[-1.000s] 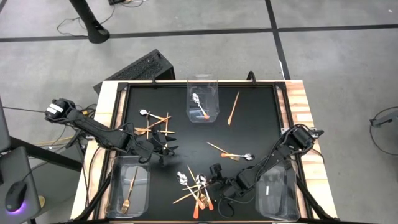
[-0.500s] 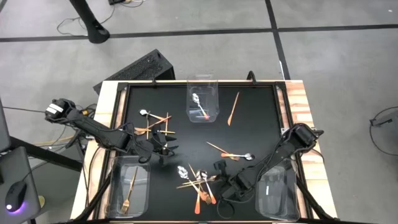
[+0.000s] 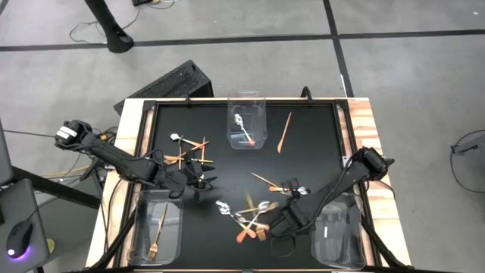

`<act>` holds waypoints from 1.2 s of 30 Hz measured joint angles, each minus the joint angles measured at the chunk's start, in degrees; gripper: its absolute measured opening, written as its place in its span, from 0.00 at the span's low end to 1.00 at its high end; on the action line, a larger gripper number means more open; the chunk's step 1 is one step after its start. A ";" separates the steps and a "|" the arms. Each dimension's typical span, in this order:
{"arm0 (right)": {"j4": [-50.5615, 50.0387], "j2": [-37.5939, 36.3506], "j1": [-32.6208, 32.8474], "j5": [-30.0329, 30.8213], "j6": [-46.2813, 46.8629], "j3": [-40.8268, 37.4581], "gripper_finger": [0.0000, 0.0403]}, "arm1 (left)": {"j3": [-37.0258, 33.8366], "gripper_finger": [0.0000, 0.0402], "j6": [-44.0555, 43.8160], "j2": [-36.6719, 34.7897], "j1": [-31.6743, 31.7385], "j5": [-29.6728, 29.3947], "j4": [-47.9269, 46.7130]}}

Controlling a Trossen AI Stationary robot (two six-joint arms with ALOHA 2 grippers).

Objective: Sort silverware by color (type)
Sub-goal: Put the gold knife into the bottom right transparent bin

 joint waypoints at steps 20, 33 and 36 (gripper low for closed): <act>0.43 -19.75 3.10 -2.63 -13.47 -0.64 0.03 | -0.02 0.38 -0.09 0.02 0.00 -0.17 -1.83; 0.43 -32.66 6.76 -24.94 5.66 -9.29 0.03 | -0.02 0.38 -1.20 0.02 0.67 -2.26 -1.74; 0.37 -35.18 7.67 -34.44 10.92 -15.53 0.03 | -0.02 0.38 -1.20 0.02 1.52 -2.25 -1.72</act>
